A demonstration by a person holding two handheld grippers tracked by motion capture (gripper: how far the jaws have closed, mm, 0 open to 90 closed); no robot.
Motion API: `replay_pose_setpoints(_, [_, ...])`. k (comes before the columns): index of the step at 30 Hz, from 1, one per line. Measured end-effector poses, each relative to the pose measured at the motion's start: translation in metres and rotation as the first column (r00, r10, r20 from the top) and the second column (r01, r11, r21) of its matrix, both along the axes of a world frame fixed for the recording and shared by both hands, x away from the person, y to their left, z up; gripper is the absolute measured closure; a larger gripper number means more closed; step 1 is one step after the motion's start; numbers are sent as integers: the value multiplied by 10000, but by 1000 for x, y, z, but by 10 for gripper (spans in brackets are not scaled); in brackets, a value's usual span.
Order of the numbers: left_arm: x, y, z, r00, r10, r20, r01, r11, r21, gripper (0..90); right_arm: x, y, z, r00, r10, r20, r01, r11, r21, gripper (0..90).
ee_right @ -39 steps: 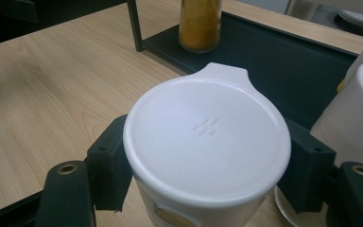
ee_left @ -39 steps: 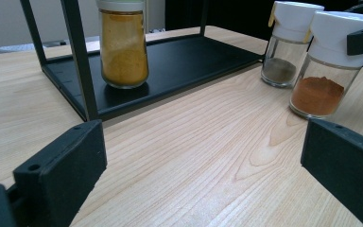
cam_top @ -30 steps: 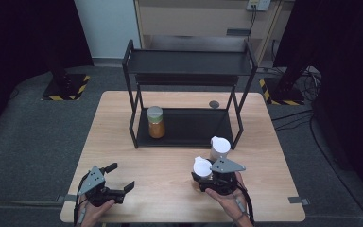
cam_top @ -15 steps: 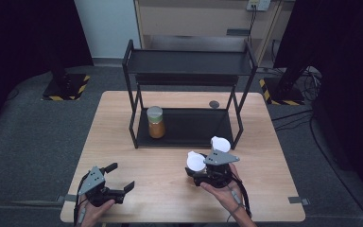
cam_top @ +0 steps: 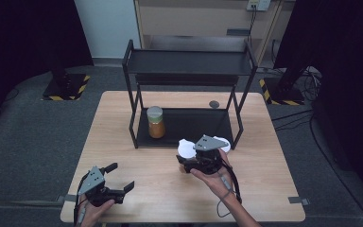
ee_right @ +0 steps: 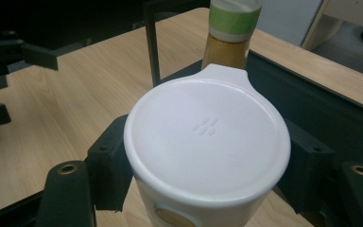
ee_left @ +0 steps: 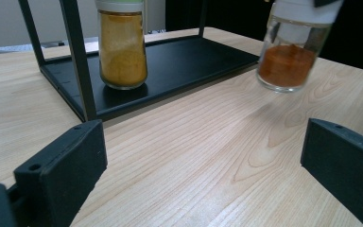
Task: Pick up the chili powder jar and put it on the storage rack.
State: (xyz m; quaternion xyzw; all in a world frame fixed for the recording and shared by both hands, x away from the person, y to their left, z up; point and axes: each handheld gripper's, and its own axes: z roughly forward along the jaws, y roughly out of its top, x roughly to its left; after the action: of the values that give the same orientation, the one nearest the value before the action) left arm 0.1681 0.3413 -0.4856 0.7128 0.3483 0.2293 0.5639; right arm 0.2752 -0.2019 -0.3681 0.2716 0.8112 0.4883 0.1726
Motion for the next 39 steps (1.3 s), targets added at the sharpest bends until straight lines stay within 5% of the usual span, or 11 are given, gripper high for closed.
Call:
replay_pose_setpoints(18, [0, 0, 1, 10000, -76, 25, 76, 9999, 81, 0, 35, 33, 17, 9977, -656, 145, 654, 9978, 129, 317])
replay_pose_setpoints(39, [0, -2, 1, 9998, -160, 68, 158, 9997, 209, 0, 72, 66, 5, 9816, -1888, 268, 1884, 9819, 174, 317])
